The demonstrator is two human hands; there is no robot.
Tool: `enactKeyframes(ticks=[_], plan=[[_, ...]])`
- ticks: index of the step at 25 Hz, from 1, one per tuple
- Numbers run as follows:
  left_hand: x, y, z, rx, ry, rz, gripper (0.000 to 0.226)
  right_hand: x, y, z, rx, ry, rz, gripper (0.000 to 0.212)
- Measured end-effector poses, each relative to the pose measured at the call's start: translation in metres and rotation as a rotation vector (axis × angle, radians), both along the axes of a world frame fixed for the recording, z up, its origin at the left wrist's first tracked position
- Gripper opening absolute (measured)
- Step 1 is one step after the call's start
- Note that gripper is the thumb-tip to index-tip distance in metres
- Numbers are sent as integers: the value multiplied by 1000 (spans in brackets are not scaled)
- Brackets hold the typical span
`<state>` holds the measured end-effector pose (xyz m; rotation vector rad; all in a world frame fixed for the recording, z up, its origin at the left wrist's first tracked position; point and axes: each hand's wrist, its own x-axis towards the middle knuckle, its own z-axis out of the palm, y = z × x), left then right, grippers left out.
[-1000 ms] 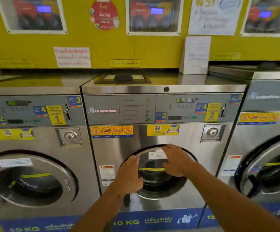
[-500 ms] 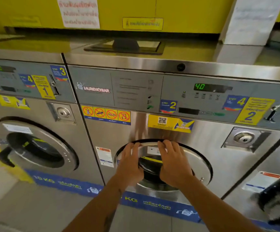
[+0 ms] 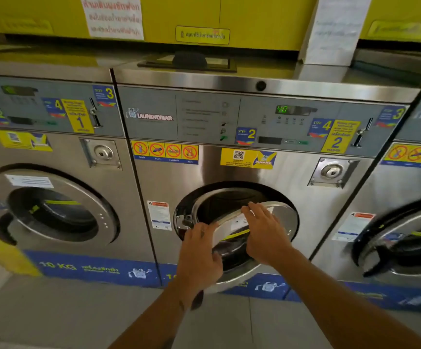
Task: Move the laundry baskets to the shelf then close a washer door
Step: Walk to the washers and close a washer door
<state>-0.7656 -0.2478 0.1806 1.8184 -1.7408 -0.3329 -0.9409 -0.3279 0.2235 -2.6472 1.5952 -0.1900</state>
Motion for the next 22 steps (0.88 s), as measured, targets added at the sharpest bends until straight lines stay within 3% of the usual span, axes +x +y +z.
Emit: enactKeyframes(ticks=[4, 6, 11, 14, 18, 22], plan=[[-8, 33, 10, -20, 82, -223, 27, -39, 47, 8, 27, -182, -71, 75], [-17, 31, 21, -42, 141, -323, 24, -59, 68, 12, 21, -204, -105, 65], [-76, 0, 53, -83, 94, -435, 33, -107, 107, 22, -59, -180, -201, 43], [-124, -19, 73, -18, -7, -538, 52, -141, 120, 21, -93, -62, -261, 48], [-192, -45, 83, 46, -306, -634, 78, -186, 125, 18, -101, 27, -305, 63], [-240, -61, 70, 54, -463, -626, 84, -226, 115, 11, -94, 71, -334, 71]])
